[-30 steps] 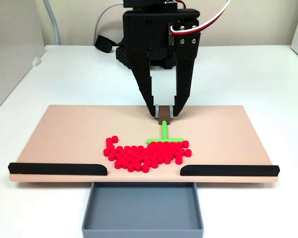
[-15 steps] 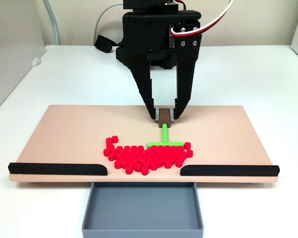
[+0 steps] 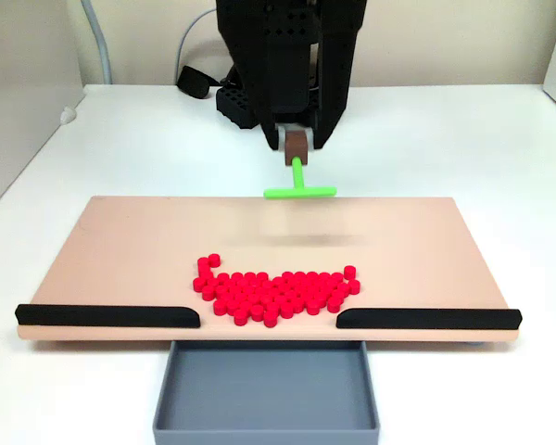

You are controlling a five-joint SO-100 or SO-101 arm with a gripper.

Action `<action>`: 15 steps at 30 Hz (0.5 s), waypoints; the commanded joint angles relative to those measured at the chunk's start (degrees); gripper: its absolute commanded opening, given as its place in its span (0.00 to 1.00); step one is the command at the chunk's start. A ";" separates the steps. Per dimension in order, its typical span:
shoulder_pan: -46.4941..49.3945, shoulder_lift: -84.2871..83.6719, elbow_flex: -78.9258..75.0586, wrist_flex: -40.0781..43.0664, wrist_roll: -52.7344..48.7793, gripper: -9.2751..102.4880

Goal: Push granules from bottom to the grey container

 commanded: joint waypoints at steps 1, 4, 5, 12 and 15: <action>0.62 5.62 -3.52 5.10 -1.41 0.08; 1.85 8.00 -3.43 8.26 -3.34 0.08; 2.46 8.79 -2.99 9.58 -4.57 0.08; 3.60 12.66 -0.44 10.90 -4.83 0.08; 3.60 13.36 0.44 10.90 -4.83 0.08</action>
